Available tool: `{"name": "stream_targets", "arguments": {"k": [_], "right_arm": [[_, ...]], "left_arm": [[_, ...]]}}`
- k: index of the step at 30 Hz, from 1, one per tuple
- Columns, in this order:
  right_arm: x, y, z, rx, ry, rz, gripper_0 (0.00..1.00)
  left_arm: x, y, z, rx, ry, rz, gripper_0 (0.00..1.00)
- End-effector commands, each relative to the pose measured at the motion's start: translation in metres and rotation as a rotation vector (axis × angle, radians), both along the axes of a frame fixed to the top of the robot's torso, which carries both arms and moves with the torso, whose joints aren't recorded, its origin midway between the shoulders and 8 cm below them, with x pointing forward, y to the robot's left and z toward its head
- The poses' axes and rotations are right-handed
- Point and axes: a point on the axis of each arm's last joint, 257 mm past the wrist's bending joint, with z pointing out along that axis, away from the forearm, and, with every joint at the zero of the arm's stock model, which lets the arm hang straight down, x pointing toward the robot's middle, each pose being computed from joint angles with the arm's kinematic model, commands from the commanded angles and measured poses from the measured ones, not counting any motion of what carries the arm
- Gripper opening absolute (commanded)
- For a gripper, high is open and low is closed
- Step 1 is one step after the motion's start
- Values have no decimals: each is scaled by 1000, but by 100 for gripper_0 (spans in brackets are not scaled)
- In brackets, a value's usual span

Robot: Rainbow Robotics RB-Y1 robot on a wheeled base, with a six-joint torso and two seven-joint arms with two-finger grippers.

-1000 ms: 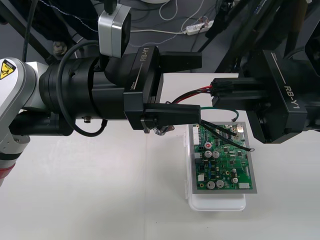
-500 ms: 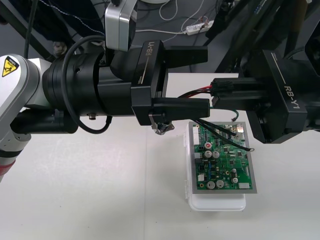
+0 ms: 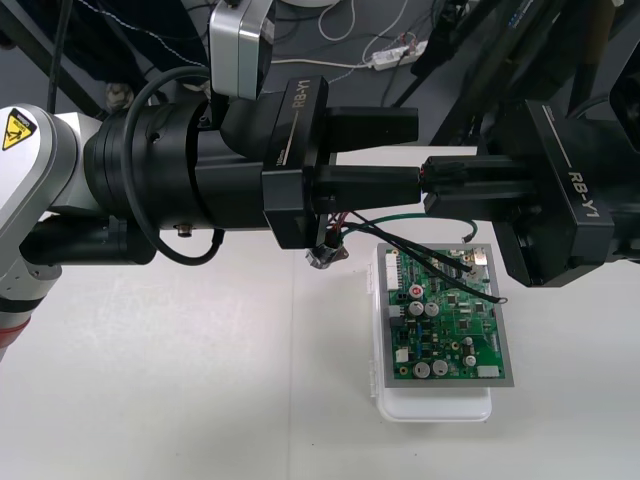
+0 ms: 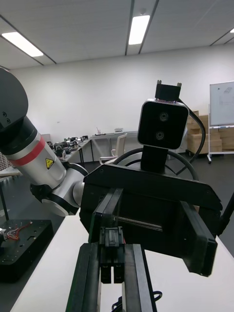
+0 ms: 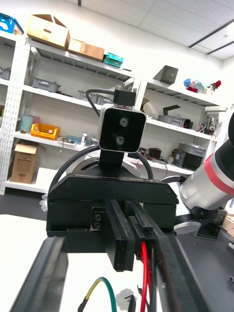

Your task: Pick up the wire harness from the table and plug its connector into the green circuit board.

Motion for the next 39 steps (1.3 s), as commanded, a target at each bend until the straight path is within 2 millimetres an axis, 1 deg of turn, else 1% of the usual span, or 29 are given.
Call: {"name": "stream_targets", "arguments": {"k": [1,4,5,7,8,14,21,26,39], "right_arm": [[-4,-2,-5,-31,-31,0,0],[-4,-2,-5,-33,-34,0,0],[-4,-2,-5,-33,-34,0,0],[-5,-2,-6,-34,-33,2,0],[-5,-2,-6,-35,-33,4,0],[-6,-3,-6,-37,-35,6,0],[-6,-2,-7,-38,-34,8,0],[-7,-2,-7,-39,-29,9,0],[-6,-3,-7,-38,-28,9,0]], "left_arm": [[-9,-4,16,-12,-99,5,45],[-9,-4,16,-13,-101,6,30],[-9,-4,16,-13,-101,6,28],[-8,-3,15,-9,-102,8,19],[-8,-3,15,-7,-102,8,16],[-5,0,11,10,-106,18,11],[-2,5,7,39,-115,28,8],[-4,8,5,51,-119,28,0],[-5,8,6,50,-121,26,0]]}}
